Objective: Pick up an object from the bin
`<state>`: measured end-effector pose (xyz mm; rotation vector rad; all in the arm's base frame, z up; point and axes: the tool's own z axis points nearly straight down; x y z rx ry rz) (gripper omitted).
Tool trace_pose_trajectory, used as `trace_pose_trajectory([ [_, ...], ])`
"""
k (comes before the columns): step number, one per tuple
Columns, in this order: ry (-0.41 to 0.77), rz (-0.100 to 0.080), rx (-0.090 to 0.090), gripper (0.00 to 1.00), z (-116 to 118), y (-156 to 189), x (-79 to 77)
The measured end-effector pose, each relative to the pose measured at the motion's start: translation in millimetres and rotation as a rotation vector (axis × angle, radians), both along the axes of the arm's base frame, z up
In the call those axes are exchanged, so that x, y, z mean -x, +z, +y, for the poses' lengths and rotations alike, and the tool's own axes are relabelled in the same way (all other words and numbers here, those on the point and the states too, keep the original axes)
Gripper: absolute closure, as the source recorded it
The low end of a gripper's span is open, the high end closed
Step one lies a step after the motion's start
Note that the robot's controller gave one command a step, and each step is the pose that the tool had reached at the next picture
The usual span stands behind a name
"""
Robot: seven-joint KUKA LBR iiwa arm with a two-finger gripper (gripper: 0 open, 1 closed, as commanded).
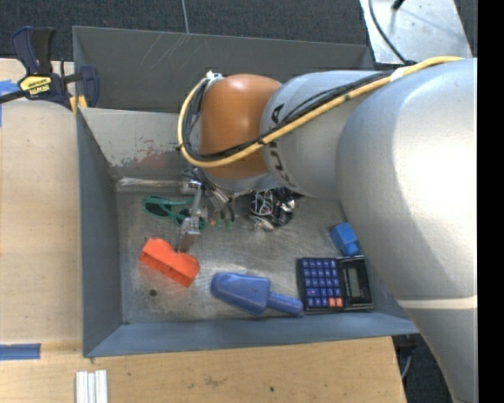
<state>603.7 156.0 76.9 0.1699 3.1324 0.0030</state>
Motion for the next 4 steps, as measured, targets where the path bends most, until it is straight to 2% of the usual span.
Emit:
trace_pose_trajectory([
  [1,0.011,-0.018,-0.004,1.0,-16.6,-0.6,32.6],
  [2,0.011,-0.018,-0.004,1.0,-16.6,-0.6,32.6],
  [3,0.007,0.005,0.002,1.0,-11.7,23.3,39.7],
  [4,0.042,0.001,0.001,1.0,-20.1,45.7,69.4],
])
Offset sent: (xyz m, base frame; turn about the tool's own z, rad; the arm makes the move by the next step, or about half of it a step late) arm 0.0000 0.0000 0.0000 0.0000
